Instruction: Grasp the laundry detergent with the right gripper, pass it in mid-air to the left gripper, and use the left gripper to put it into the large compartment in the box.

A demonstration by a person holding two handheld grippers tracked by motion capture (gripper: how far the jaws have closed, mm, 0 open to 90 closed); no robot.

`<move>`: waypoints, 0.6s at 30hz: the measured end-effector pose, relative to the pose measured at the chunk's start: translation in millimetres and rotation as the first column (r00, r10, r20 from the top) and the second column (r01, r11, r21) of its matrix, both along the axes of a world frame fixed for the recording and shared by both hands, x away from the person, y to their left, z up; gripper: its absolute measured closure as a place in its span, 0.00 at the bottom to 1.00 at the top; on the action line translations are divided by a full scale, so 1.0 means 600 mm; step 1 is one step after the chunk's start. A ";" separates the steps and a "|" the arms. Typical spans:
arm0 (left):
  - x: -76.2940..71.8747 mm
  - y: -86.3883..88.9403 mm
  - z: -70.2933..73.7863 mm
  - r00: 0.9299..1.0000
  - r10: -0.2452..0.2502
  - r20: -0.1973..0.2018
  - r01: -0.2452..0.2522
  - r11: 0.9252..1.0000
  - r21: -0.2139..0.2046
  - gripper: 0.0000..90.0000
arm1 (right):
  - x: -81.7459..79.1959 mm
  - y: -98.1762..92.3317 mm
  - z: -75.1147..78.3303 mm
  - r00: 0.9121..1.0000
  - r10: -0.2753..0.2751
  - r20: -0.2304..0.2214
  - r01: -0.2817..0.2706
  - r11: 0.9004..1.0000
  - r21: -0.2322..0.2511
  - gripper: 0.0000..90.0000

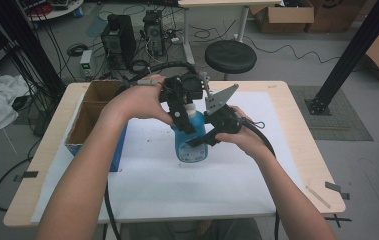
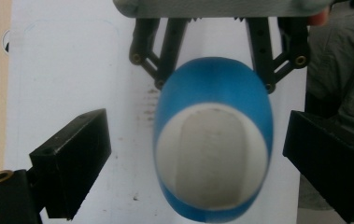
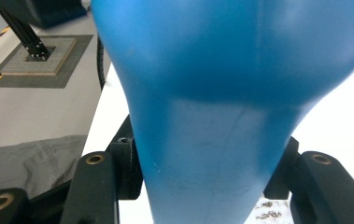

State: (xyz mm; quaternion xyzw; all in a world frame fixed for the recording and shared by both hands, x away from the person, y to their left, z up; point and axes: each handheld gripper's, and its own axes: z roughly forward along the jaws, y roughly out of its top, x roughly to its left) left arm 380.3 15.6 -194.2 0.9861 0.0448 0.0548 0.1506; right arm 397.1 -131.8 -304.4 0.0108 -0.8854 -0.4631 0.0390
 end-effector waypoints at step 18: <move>0.004 -0.009 -0.014 1.000 -0.008 -0.010 0.008 1.000 0.029 0.17 | -0.005 0.001 -0.001 1.000 0.008 -0.003 -0.008 1.000 -0.002 0.50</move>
